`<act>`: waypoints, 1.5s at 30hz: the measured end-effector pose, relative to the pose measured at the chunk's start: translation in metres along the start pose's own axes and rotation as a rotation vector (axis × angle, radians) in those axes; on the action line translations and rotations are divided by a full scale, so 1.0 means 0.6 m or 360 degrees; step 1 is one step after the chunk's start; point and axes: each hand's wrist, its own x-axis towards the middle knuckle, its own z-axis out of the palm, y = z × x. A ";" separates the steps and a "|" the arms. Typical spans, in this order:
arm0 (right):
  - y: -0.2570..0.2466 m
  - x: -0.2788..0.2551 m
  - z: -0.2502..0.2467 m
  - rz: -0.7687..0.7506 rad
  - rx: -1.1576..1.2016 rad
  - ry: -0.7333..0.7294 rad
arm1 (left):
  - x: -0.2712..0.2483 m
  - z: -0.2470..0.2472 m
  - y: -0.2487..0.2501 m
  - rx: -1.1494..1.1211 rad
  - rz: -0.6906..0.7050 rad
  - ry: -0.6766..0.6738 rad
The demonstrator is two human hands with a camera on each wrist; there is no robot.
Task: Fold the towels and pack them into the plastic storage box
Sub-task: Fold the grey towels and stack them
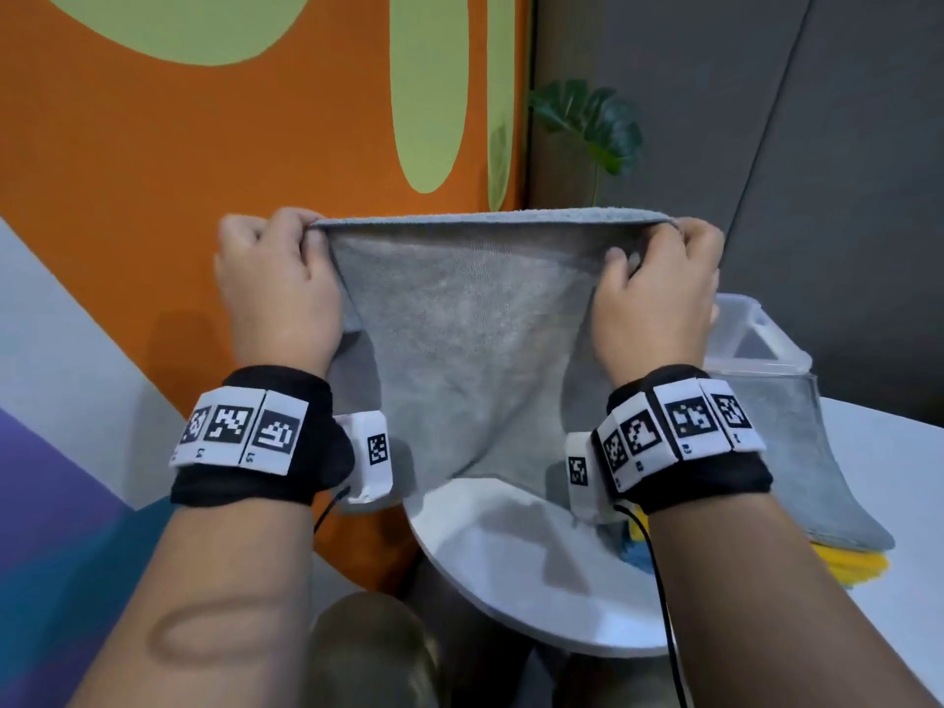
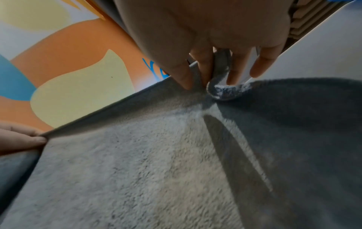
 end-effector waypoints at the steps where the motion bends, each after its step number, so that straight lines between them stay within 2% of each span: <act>1: -0.004 -0.001 -0.001 -0.0038 0.0048 0.0041 | 0.000 0.000 0.002 -0.0025 -0.0038 -0.0010; 3: -0.008 0.000 -0.002 -0.0086 0.0101 0.0062 | -0.001 0.001 0.004 -0.0060 -0.0121 -0.0085; 5: -0.006 0.000 -0.002 -0.0059 0.0054 -0.0049 | -0.004 0.001 0.008 -0.0126 -0.0193 -0.0190; 10: 0.006 -0.020 0.013 0.0028 -0.0108 -0.0599 | -0.033 0.019 0.024 -0.0056 -0.0336 -0.0668; 15: 0.002 -0.051 0.035 -0.0012 -0.0124 -0.1117 | -0.075 0.053 0.044 -0.0644 -0.0856 -0.1040; 20: 0.000 -0.068 0.051 -0.0023 0.0137 -0.1218 | -0.095 0.066 0.062 -0.0781 -0.1000 -0.1143; 25: -0.001 -0.070 0.049 -0.0082 0.0334 -0.1295 | -0.093 0.075 0.059 -0.0845 -0.1091 -0.1083; 27: -0.002 -0.071 0.048 -0.0085 0.0358 -0.1377 | -0.091 0.076 0.056 -0.0839 -0.1097 -0.1031; 29: -0.001 -0.071 0.049 -0.0174 0.0225 -0.1408 | -0.090 0.076 0.055 -0.0852 -0.1101 -0.1015; 33: 0.002 -0.066 0.053 -0.0382 0.0004 -0.1215 | -0.094 0.075 0.054 -0.0730 -0.0962 -0.1150; 37: 0.001 -0.056 0.048 -0.0508 0.0109 -0.0958 | -0.100 0.079 0.039 -0.0343 -0.0809 -0.1364; 41: -0.003 -0.056 0.044 -0.0663 0.0191 -0.0937 | -0.106 0.084 0.029 -0.0162 -0.0781 -0.1506; 45: 0.004 -0.056 0.047 -0.0709 0.0252 -0.1001 | -0.100 0.091 0.023 -0.0325 -0.0375 -0.1453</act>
